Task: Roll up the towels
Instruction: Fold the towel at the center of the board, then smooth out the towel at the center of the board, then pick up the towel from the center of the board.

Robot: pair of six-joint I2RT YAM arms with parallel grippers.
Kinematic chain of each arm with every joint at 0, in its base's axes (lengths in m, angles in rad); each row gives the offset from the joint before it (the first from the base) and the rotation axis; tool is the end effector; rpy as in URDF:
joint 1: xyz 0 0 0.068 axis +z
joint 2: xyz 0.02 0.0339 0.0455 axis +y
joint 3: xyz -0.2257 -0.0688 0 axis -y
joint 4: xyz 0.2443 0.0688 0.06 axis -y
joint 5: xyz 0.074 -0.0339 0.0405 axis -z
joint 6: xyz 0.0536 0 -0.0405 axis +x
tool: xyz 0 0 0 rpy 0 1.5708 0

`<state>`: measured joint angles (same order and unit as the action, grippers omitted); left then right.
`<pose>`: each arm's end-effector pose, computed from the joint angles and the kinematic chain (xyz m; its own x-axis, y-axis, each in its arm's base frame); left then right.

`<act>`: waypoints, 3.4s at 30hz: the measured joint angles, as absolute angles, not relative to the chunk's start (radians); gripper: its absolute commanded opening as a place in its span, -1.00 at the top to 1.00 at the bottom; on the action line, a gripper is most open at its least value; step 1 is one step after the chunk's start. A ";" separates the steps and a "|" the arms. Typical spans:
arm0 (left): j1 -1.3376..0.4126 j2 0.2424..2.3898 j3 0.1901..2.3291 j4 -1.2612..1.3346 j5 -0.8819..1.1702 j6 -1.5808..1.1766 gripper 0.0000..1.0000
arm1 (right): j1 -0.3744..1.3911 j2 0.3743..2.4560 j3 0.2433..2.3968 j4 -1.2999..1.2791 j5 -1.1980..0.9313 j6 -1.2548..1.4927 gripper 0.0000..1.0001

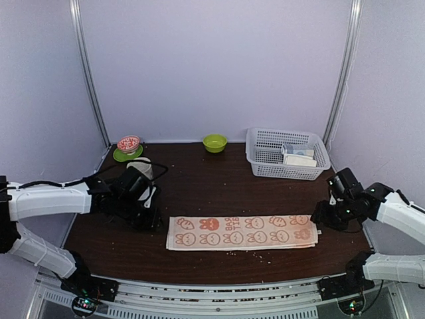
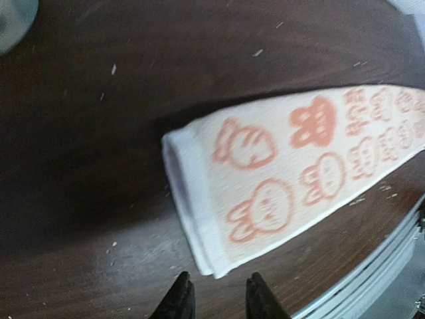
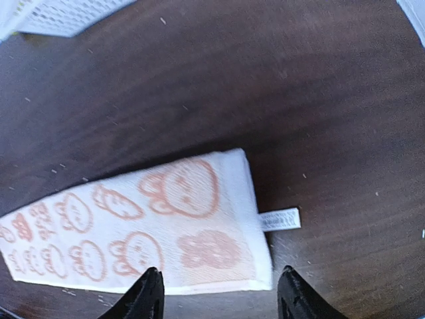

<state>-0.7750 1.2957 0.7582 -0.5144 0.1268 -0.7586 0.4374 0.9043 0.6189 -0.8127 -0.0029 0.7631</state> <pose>0.1827 -0.1884 0.1467 -0.9586 -0.0163 -0.2844 0.1095 0.9005 -0.4209 0.1719 0.0806 0.1661 -0.8765 0.3532 -0.3272 0.2505 0.9149 0.3165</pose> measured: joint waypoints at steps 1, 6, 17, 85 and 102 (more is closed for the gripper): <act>-0.775 1.280 0.790 -0.515 0.130 -0.751 0.54 | 0.437 0.894 0.639 -0.805 -0.001 0.757 -0.07; -0.782 1.353 0.909 -0.406 0.210 -0.730 0.84 | 0.440 0.940 0.666 -0.656 -0.048 0.764 0.12; -0.852 1.718 0.897 -0.305 0.297 -0.703 1.00 | 0.595 1.179 0.648 -0.445 -0.113 0.847 0.09; -0.838 1.737 0.855 -0.150 0.279 -0.701 0.93 | 0.435 1.287 0.700 -0.419 -0.110 0.789 -0.28; -0.838 1.745 0.845 -0.103 0.302 -0.702 0.93 | 0.480 1.241 0.553 -0.583 -0.080 0.889 -0.14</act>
